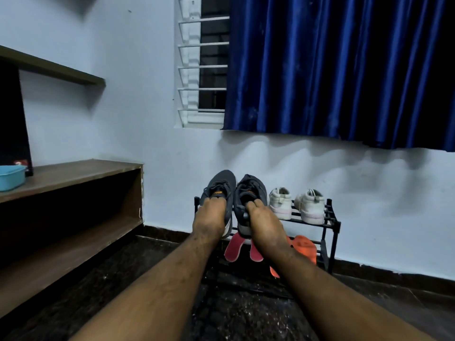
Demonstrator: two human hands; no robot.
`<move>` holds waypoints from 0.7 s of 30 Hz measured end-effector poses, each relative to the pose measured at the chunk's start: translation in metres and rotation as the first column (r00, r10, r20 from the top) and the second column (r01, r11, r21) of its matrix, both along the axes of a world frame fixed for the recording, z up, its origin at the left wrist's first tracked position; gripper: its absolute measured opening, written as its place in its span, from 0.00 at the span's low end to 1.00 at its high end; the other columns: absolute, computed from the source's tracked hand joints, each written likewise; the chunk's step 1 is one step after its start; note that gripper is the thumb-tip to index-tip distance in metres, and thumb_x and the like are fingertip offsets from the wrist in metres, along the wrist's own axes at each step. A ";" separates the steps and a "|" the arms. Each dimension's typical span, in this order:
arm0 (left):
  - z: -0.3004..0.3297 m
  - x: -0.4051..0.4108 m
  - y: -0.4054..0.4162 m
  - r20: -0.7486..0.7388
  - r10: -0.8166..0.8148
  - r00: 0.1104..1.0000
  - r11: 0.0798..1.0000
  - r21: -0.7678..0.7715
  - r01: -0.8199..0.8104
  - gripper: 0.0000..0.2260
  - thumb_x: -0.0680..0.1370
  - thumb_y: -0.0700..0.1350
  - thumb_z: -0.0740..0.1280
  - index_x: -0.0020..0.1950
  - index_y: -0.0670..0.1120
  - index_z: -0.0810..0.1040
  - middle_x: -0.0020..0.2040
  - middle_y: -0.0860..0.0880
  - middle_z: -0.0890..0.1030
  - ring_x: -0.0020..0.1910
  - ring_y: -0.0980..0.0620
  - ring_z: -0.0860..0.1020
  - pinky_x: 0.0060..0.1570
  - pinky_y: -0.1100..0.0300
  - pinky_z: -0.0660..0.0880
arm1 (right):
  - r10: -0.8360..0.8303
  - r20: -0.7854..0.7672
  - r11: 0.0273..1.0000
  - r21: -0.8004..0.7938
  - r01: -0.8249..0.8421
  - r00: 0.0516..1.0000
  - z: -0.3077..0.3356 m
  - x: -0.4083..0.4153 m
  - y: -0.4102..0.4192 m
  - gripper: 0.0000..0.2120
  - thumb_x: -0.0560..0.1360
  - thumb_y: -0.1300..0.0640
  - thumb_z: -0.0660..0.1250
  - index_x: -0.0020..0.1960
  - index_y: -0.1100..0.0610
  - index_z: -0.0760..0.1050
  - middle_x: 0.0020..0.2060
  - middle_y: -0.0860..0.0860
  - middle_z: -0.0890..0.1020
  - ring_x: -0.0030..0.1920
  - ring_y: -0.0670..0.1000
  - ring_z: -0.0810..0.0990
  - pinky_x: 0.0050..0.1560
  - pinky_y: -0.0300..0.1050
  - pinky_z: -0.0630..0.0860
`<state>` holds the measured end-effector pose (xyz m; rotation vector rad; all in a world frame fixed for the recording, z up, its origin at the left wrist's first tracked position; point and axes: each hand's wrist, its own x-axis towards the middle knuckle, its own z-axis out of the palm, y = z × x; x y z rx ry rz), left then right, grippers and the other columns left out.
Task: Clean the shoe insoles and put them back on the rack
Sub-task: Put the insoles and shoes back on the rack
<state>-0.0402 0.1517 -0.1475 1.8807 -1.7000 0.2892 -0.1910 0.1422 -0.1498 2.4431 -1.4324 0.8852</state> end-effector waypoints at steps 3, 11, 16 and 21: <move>0.011 0.009 -0.025 -0.097 -0.016 0.995 1.000 0.012 0.017 0.08 0.73 0.39 0.67 0.45 0.48 0.70 0.50 0.45 0.80 0.51 0.42 0.78 0.42 0.54 0.72 | -0.009 0.016 0.999 -0.035 0.010 1.000 -0.001 0.011 -0.031 0.15 0.72 0.66 0.69 0.55 0.55 0.71 0.53 0.51 0.73 0.51 0.55 0.77 0.42 0.49 0.71; 0.043 0.034 -0.102 -0.039 -0.070 0.997 0.997 0.029 0.072 0.04 0.75 0.41 0.67 0.49 0.47 0.76 0.51 0.44 0.82 0.52 0.41 0.79 0.48 0.52 0.76 | 0.017 0.130 0.999 -0.046 -0.011 0.991 -0.003 0.039 -0.118 0.22 0.67 0.63 0.75 0.58 0.51 0.72 0.54 0.48 0.73 0.50 0.52 0.77 0.45 0.50 0.78; 0.028 0.036 -0.167 -0.083 -0.084 0.993 0.995 0.049 0.088 0.04 0.72 0.37 0.68 0.44 0.42 0.74 0.48 0.42 0.79 0.49 0.40 0.79 0.43 0.55 0.72 | -0.025 0.080 1.000 -0.003 0.025 0.997 -0.022 0.037 -0.175 0.27 0.66 0.64 0.77 0.61 0.54 0.72 0.56 0.51 0.73 0.53 0.55 0.77 0.46 0.51 0.79; -0.007 0.032 -0.197 -0.079 -0.073 0.994 0.995 -0.075 0.067 0.06 0.78 0.42 0.65 0.54 0.42 0.75 0.52 0.42 0.75 0.49 0.42 0.77 0.49 0.49 0.76 | -0.083 0.095 0.992 -0.090 0.091 0.992 -0.042 0.032 -0.194 0.39 0.69 0.72 0.70 0.76 0.56 0.61 0.67 0.54 0.68 0.60 0.55 0.75 0.56 0.48 0.76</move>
